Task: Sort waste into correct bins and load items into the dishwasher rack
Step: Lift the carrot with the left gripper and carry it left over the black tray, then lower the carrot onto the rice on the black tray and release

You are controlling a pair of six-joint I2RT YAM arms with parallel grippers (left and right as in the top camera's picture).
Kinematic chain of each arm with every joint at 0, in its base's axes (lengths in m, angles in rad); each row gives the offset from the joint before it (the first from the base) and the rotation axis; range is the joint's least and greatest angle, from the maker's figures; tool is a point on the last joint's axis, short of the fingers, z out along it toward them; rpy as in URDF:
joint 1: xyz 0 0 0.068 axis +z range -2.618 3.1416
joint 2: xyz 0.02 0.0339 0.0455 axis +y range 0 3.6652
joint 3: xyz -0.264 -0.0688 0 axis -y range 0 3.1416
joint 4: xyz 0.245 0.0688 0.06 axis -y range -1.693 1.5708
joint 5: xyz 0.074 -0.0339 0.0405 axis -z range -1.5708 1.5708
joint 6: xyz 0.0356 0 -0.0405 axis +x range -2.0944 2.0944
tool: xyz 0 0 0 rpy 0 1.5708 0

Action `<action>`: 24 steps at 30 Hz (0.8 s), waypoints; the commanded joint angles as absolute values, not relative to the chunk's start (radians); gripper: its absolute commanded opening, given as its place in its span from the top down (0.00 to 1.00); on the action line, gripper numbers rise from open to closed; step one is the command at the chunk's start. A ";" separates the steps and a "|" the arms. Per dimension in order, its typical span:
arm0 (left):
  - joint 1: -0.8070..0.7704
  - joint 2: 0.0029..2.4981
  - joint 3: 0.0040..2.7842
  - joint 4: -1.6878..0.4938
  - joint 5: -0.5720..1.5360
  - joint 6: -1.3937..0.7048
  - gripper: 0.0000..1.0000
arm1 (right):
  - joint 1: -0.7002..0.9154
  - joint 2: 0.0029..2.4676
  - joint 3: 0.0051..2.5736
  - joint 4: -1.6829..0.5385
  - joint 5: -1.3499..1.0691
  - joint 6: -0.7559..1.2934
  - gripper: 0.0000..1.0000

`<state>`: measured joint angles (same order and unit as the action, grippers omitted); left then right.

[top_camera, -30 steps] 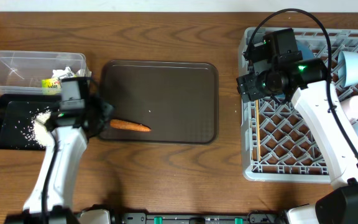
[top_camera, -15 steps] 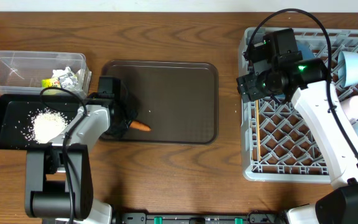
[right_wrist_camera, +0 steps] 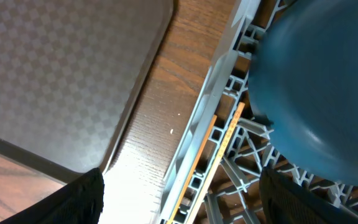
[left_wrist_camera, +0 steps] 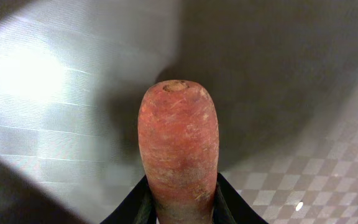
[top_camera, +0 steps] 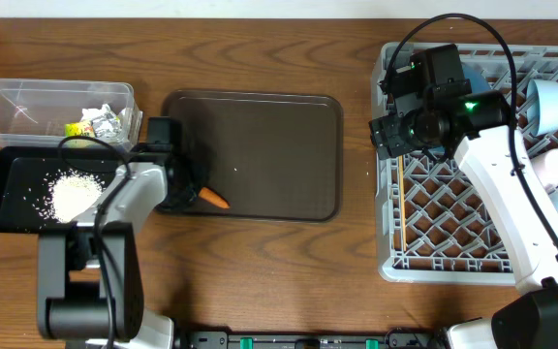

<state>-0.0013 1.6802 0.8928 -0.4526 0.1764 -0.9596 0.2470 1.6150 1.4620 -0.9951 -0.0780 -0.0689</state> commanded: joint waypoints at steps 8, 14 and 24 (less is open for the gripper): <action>0.211 1.316 0.883 -0.517 0.172 -0.751 0.79 | 0.248 1.615 1.459 -0.996 -0.056 -0.056 0.21; 0.421 1.224 0.883 -0.511 0.160 -0.732 0.79 | 0.248 1.615 1.459 -0.996 -0.056 -0.056 0.21; 0.637 1.420 0.883 -0.393 0.025 -0.733 0.79 | 0.248 1.615 1.459 -1.018 -0.056 -0.056 0.21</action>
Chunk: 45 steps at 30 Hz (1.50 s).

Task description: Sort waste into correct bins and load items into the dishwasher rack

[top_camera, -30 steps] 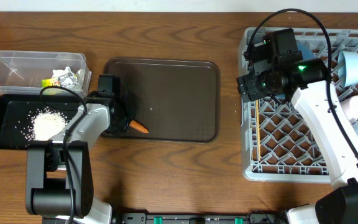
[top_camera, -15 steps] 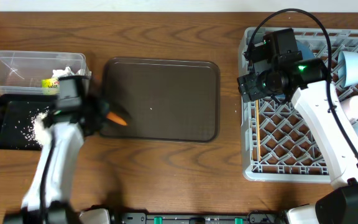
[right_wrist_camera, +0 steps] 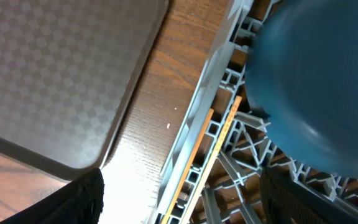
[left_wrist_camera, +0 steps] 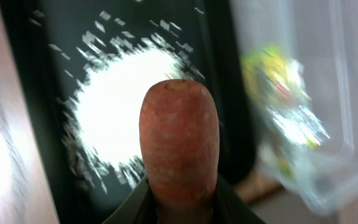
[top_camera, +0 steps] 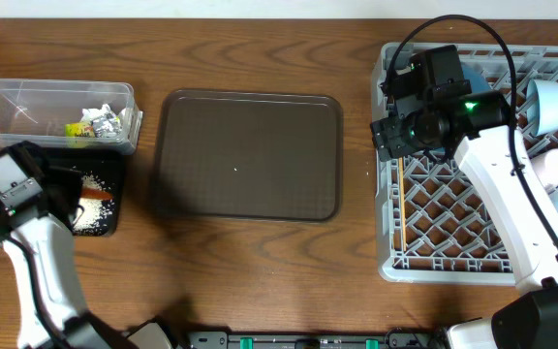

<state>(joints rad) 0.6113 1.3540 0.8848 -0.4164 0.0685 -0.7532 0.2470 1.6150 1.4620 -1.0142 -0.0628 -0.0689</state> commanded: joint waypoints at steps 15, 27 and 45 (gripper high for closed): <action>0.645 1.724 0.883 -0.267 0.006 -0.732 0.74 | 0.248 1.615 1.459 -1.029 -0.056 -0.056 0.21; 0.645 1.636 0.965 -0.352 0.014 -0.654 0.41 | 0.248 1.615 1.459 -1.032 -0.055 -0.056 0.21; 0.469 1.441 1.046 -0.597 0.174 -0.533 0.36 | 0.248 1.615 1.459 -1.033 -0.049 -0.056 0.20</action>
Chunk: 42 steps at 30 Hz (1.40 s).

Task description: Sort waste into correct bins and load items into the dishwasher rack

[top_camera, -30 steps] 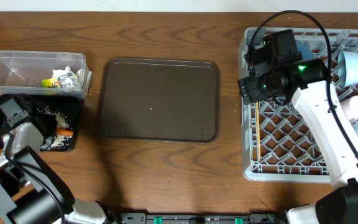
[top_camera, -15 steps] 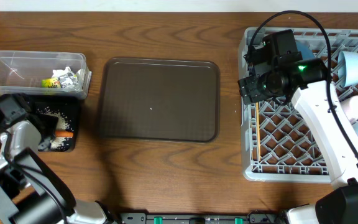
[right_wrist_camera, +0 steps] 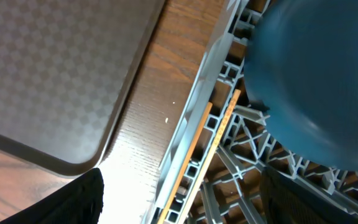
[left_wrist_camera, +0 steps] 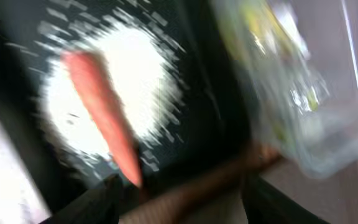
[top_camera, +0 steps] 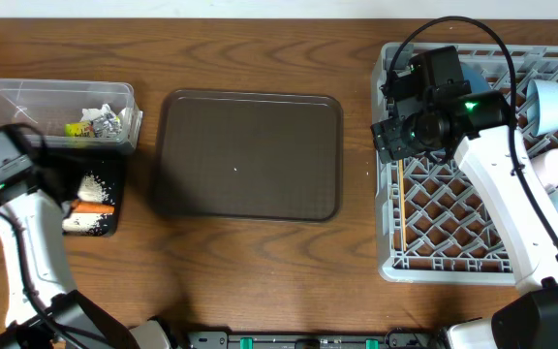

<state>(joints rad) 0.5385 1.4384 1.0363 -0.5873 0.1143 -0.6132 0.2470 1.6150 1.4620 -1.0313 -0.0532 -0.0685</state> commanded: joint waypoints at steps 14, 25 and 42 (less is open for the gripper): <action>-0.120 1.539 1.046 -0.580 0.165 -0.349 0.36 | 0.248 1.615 1.459 -1.070 -0.020 -0.056 0.21; -0.157 1.588 1.046 -0.666 0.173 -0.348 0.36 | 0.248 1.615 1.459 -1.076 -0.004 -0.056 0.21; -0.126 1.587 1.538 -1.090 0.172 -0.073 0.17 | -0.032 1.615 1.460 -0.885 -0.302 0.236 0.01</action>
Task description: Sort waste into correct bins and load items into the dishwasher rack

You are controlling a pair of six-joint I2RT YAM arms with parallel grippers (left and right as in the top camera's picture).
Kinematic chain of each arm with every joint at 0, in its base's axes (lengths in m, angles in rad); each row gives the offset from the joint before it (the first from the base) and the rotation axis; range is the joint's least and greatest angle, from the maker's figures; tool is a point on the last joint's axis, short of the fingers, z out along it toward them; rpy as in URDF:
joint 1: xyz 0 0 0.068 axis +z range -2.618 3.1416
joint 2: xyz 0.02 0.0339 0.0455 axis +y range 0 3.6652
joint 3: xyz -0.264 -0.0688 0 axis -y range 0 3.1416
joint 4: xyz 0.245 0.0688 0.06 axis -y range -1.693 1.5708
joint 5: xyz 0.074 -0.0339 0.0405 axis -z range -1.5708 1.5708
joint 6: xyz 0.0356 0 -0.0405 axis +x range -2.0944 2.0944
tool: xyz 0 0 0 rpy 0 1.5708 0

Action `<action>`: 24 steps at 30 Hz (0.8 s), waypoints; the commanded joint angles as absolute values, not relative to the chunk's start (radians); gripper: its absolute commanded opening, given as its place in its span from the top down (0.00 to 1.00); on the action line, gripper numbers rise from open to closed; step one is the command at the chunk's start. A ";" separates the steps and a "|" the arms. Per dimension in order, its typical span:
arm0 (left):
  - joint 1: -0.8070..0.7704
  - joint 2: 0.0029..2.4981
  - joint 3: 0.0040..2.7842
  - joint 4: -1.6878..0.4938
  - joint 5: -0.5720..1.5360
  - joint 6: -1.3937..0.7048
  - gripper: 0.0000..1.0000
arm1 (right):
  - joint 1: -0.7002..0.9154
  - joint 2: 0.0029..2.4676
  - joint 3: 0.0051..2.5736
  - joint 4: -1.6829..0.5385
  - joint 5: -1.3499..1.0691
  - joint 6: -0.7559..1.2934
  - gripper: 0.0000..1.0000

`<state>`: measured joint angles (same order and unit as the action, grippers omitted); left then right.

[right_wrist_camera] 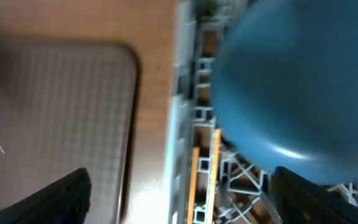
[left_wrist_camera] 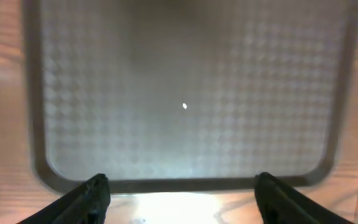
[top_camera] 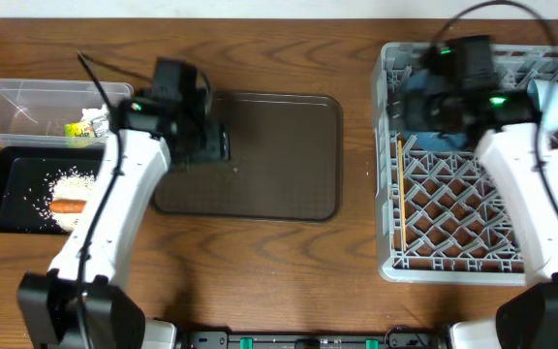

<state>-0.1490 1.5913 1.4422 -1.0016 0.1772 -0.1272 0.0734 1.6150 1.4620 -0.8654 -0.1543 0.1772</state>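
The carrot (top_camera: 68, 206) lies on the white rice in the black bin at the far left. My left gripper (top_camera: 211, 145) hangs open and empty over the left part of the brown tray (top_camera: 279, 174); its wrist view shows the bare tray (left_wrist_camera: 185, 106) between spread fingers (left_wrist_camera: 92, 196). My right gripper (top_camera: 424, 102) is open over the rear left corner of the grey dishwasher rack (top_camera: 453, 242). A blue bowl (right_wrist_camera: 291, 81) fills its wrist view, beside wooden chopsticks (right_wrist_camera: 194, 180) in the rack.
A clear bin (top_camera: 27, 111) with wrappers stands behind the black bin. The rack holds a blue cup (top_camera: 548, 102) and white dishes (top_camera: 555, 170) at its right end, and orange chopsticks (top_camera: 402, 208) along its left side.
My left arm has gone from beside the black bin to over the tray's left part, open. The carrot stays on the rice. My right gripper has moved rightward over the rack's rear corner.
My left gripper was shut on the carrot at the tray's left edge. Then it held the carrot over the rice in the black bin. Then it had let go and the carrot lay on the rice. Now that arm is over the tray, and the right has shifted.
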 commanded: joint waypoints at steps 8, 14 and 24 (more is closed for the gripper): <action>-0.060 1.581 1.574 -1.347 0.172 -0.071 0.07 | -0.212 1.614 1.460 -1.164 -0.144 0.200 0.01; -0.065 1.482 1.496 -1.286 0.172 -0.041 0.07 | -0.194 1.592 1.423 -1.224 -0.050 0.155 0.02; -0.065 0.995 1.086 -0.988 0.168 -0.043 0.07 | -0.082 1.231 1.055 -0.952 0.011 0.187 0.01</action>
<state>-0.0628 1.1320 1.1931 -1.0267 0.1772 -0.0521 -0.1150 1.3548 1.1294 -0.9867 -0.0479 0.1753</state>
